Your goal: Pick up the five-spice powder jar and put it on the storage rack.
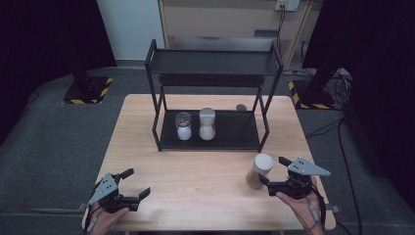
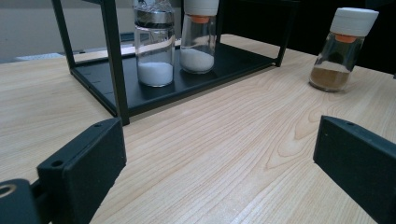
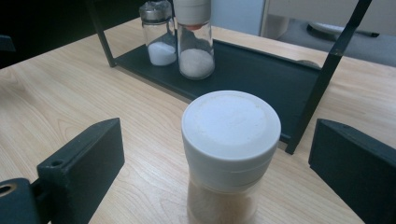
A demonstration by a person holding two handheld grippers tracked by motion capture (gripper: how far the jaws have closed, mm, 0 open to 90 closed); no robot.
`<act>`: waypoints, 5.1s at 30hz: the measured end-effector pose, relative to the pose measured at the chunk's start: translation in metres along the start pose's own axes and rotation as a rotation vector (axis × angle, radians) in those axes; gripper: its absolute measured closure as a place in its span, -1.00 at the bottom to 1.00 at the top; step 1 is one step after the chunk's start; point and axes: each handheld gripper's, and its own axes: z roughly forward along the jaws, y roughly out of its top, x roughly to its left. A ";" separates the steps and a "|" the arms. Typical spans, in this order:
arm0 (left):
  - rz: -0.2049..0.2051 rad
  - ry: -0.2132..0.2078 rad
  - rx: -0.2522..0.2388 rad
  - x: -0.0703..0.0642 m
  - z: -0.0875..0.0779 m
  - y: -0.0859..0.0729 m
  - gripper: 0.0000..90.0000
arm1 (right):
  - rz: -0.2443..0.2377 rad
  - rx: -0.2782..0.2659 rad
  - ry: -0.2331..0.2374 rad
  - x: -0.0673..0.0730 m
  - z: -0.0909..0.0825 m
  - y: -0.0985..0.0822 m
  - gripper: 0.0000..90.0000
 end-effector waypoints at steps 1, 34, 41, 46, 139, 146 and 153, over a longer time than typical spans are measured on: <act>-0.001 0.000 -0.001 0.000 0.000 0.000 -0.97 | -0.002 0.006 0.001 0.000 0.001 0.001 -0.91; -0.001 -0.001 -0.003 0.000 0.000 0.000 -0.97 | -0.027 0.118 -0.016 -0.006 0.042 0.016 -0.61; 0.000 -0.001 -0.002 0.000 0.000 0.000 -0.97 | -0.049 0.128 -0.021 -0.004 0.046 0.015 -0.34; 0.000 0.000 -0.002 0.000 0.000 0.000 -0.97 | -0.059 0.129 -0.028 -0.003 0.046 0.015 -0.25; -0.002 -0.003 -0.004 0.001 -0.001 -0.001 -0.97 | -0.144 0.152 0.071 -0.007 0.117 0.148 -0.24; -0.003 -0.003 -0.006 0.001 -0.001 -0.001 -0.97 | -0.129 0.155 0.045 -0.010 0.128 0.155 -0.24; -0.005 -0.003 -0.006 0.002 -0.001 -0.001 -0.97 | -0.113 0.164 0.015 -0.014 0.142 0.159 -0.24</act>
